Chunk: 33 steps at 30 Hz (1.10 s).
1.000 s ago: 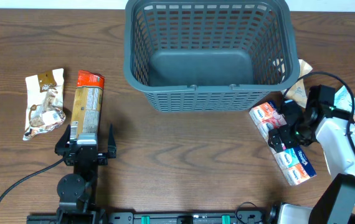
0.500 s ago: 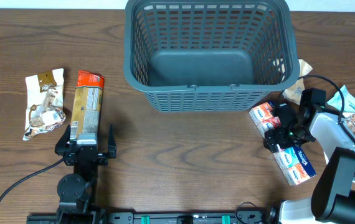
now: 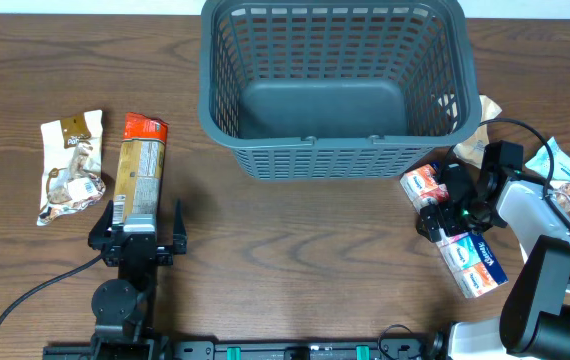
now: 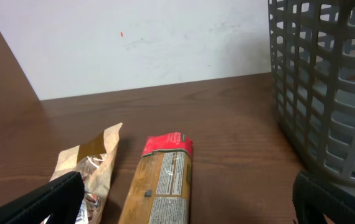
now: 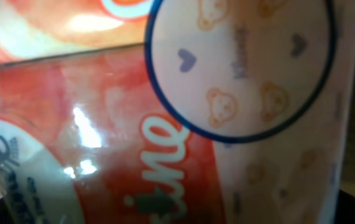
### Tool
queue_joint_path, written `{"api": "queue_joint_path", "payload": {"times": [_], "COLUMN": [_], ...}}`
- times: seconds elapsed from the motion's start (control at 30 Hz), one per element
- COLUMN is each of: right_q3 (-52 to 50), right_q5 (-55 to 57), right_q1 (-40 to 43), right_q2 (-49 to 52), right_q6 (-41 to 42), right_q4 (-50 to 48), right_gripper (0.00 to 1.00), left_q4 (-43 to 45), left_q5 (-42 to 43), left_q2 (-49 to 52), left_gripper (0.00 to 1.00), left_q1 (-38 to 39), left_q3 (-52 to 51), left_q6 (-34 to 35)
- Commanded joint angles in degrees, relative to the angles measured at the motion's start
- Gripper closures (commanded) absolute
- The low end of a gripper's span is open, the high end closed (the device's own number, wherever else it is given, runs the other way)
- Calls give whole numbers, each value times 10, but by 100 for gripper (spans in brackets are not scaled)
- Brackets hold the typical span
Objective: Pack container
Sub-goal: 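Lower the right gripper and grasp the Kleenex multipack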
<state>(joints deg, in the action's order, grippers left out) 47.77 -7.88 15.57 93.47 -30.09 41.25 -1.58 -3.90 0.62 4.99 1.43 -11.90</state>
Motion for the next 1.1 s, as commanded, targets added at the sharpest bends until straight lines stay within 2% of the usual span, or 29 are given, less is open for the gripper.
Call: {"api": "queue_joint_path", "payload": {"times": [0.0,0.33,0.43,0.47,0.6,0.73,0.83,0.97,1.07], "right_q3": [-3,-3,-3,-3,-3,-3,-3,-3,-3], "right_q5": [18,62,62,62,62,61,61,59,59], "right_q1": [2,2,2,2,2,2,2,2,2], "right_q2": [3,3,3,3,3,3,3,3,3], "right_q6": [13,13,13,13,13,13,14,15,33], "right_q4": [3,4,4,4,1,1,-3,-11,-22], "right_gripper": [1,2,9,16,31,36,51,57,57], "left_q4": [-19,-18,-18,-17,-17,-9,-6,-7,-7], "left_q5": [-19,-19,-19,-19,-19,-19,-19,-19,-19], "left_q2": [-3,-3,-3,-3,-3,-3,-3,-3,-3], "left_gripper": [1,1,1,1,1,1,1,1,1], "left_q1": [2,2,2,2,2,2,2,2,2], "left_q3": [-12,-12,-12,-12,-12,-12,-12,-12,-12], "left_q6": [-5,-5,-5,-5,-5,-5,-5,-5,-5]}}
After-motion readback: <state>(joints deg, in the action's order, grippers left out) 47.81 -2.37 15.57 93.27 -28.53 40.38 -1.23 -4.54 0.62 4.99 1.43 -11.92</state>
